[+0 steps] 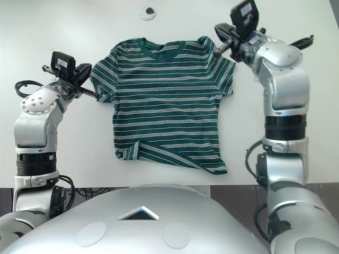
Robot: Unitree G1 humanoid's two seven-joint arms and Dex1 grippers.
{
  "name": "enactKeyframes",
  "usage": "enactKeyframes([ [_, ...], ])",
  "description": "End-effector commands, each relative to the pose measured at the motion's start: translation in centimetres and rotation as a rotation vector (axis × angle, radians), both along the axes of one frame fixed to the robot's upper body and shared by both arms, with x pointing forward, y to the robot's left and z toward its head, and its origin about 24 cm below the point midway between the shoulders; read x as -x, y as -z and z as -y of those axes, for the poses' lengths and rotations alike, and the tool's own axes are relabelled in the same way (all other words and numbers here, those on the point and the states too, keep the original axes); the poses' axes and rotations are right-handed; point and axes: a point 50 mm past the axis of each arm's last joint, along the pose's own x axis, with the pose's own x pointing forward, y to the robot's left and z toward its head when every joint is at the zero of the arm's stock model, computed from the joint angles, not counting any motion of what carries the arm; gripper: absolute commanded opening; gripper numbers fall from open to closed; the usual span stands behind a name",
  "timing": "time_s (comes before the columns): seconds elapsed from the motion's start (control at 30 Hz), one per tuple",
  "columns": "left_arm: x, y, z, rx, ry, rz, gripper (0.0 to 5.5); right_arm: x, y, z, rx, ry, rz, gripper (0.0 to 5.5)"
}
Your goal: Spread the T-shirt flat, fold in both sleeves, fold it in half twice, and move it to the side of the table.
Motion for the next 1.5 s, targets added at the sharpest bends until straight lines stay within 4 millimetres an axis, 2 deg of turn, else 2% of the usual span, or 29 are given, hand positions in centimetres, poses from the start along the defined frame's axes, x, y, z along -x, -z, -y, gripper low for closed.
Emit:
enactKeyframes([
  [0.03, -0.4, 2.1, 0.5, -0.041, 0.038, -0.115, 0.01, -1.0, 4.0, -0.2, 0.042, 0.057, -0.110, 0.00],
  [0.1, -0.9, 3.2, 0.3, -0.092, 0.040, -0.160, 0.01, -1.2, 5.6, 0.9, 0.098, 0.111, -0.133, 0.00],
  [0.17, -0.8, 4.0, -0.4, -0.123, 0.023, -0.199, 0.01, -1.3, 6.0, 1.9, 0.115, 0.148, -0.128, 0.00],
  [0.27, 0.0, 4.7, -2.0, -0.146, -0.026, -0.258, 0.01, -1.5, 6.4, 3.2, 0.119, 0.190, -0.139, 0.00],
  [0.4, 1.1, 4.9, -3.7, -0.164, -0.077, -0.294, 0.01, -0.2, 8.4, 4.2, 0.143, 0.197, -0.226, 0.00],
  [0.57, 1.3, 5.2, -3.3, -0.147, -0.073, -0.291, 0.01, 1.1, 9.7, 3.3, 0.146, 0.127, -0.306, 0.00],
  [0.67, 1.5, 5.2, -3.4, -0.140, -0.092, -0.291, 0.01, 2.4, 10.4, 5.0, 0.200, 0.144, -0.375, 0.00],
  [0.83, 3.1, 4.9, -4.3, -0.136, -0.121, -0.300, 0.01, 4.7, 10.2, 8.1, 0.260, 0.181, -0.436, 0.00],
  [0.9, 3.4, 4.8, -4.3, -0.135, -0.125, -0.305, 0.01, 5.1, 9.8, 8.5, 0.267, 0.184, -0.440, 0.00],
  [1.0, 3.6, 4.7, -4.0, -0.123, -0.126, -0.305, 0.01, 4.9, 9.1, 7.9, 0.263, 0.160, -0.422, 0.00],
  [1.07, 2.8, 4.8, -3.5, -0.126, -0.111, -0.294, 0.01, 4.2, 8.9, 6.9, 0.240, 0.156, -0.386, 0.00],
  [1.2, -0.6, 4.4, -2.0, -0.115, -0.078, -0.245, 0.01, 2.4, 8.8, 4.9, 0.203, 0.158, -0.333, 0.00],
  [1.3, -2.5, 4.1, -1.2, -0.102, -0.070, -0.219, 0.01, 1.3, 8.9, 4.3, 0.189, 0.183, -0.306, 0.00],
  [1.43, -3.4, 3.6, -1.0, -0.092, -0.074, -0.184, 0.01, 0.4, 8.6, 4.6, 0.185, 0.231, -0.251, 0.00],
  [1.5, -3.7, 2.0, -1.5, -0.056, -0.114, -0.077, 0.01, -0.4, 7.2, 4.5, 0.130, 0.258, -0.140, 0.00],
])
